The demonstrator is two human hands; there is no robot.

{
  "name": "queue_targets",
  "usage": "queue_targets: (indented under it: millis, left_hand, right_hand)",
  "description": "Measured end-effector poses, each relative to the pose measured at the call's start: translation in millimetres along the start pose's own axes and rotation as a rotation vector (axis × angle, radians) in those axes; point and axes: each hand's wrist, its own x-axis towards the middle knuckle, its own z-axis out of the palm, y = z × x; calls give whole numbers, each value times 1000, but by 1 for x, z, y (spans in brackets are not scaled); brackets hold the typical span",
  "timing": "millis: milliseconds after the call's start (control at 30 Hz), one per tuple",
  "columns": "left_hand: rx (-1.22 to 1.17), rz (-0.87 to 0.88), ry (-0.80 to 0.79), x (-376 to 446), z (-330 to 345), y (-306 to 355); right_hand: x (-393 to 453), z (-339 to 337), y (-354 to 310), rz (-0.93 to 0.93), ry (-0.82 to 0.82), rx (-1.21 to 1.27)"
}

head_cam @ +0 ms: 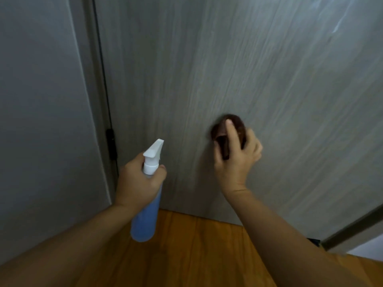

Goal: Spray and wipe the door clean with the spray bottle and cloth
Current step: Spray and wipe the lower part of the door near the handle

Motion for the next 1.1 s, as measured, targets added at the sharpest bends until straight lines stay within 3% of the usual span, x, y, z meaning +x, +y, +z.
queue_targets:
  millis: [233,333,467,700,800,933,1000,1100]
  left_hand:
    - [46,-32,56,1,-7,-13]
    - [77,-38,33,-3,-7,-15]
    - [99,-30,8,-9,-8,-16]
    - [77,-27,15,-11,-15,-22]
    - [59,-13,13,-10,-19,-25]
    - [83,-17,22,-9,-27,-29]
    - [99,-25,35,-10,-31,-31]
    - [130,-45,63,-12,-36,-32]
  right_hand:
    - [-80,31,19,-730,-354,-202]
    - [-85,31,26,-648,-447,-120]
    - [-56,25,13,-422,-380,8]
    - [36,7,-14,-499,-175,-4]
    - [71,5,-21,-745,-86,-41]
    - [102,4,-19,-1281,-90,120]
    - [112,4,-15,-1517,-182,122]
    - [122,7,-11,-1643,-340,45]
